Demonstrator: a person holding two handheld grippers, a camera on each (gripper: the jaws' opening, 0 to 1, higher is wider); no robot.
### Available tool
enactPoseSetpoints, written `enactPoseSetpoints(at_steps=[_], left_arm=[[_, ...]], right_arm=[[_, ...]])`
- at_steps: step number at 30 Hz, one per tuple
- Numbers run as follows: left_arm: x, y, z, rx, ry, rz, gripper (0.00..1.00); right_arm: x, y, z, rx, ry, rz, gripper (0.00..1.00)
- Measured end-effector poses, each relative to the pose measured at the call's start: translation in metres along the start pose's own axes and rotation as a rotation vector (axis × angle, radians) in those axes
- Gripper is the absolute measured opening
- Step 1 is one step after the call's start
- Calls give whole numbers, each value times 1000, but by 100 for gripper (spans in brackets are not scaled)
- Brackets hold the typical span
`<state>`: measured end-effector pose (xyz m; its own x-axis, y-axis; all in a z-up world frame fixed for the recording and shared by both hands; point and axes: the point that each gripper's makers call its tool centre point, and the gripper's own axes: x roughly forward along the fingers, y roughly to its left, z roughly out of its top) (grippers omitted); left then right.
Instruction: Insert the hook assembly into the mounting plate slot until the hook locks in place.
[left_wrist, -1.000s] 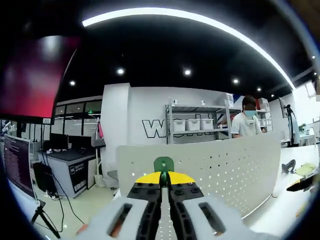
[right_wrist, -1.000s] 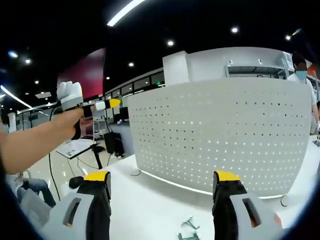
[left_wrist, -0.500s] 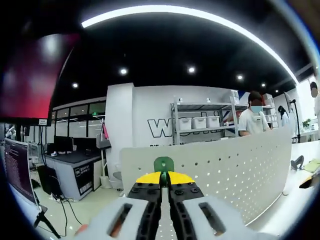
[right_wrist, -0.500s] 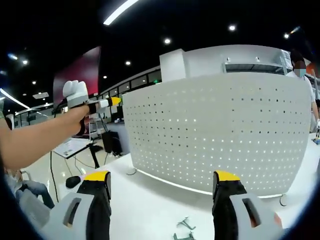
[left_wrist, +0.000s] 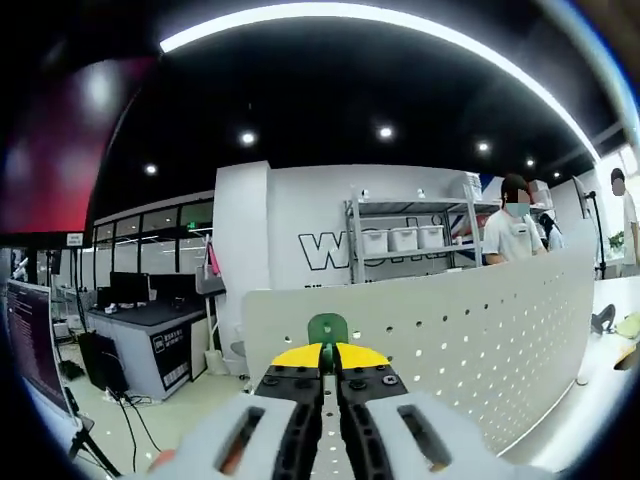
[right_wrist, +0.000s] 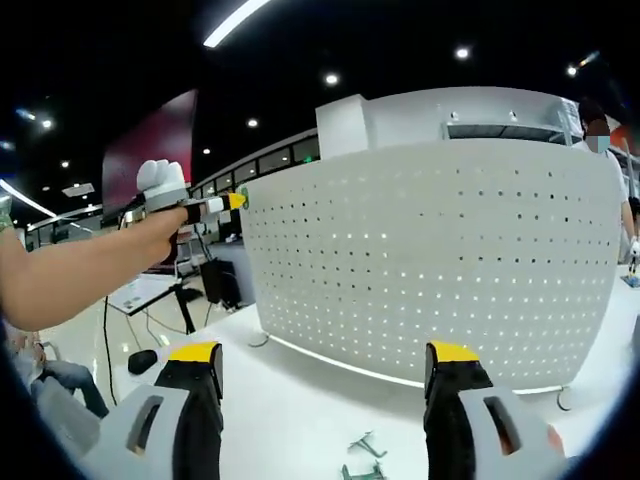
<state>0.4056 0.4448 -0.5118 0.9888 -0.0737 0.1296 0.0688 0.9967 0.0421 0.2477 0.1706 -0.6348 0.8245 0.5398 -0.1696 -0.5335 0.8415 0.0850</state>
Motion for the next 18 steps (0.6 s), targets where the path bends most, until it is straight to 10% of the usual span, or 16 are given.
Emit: enactPoseSetpoints(at_steps=[18], left_arm=[[11,0,-5,17,-2,-1,3]], right_arm=[[1,-2,-4,10,10,0,83]])
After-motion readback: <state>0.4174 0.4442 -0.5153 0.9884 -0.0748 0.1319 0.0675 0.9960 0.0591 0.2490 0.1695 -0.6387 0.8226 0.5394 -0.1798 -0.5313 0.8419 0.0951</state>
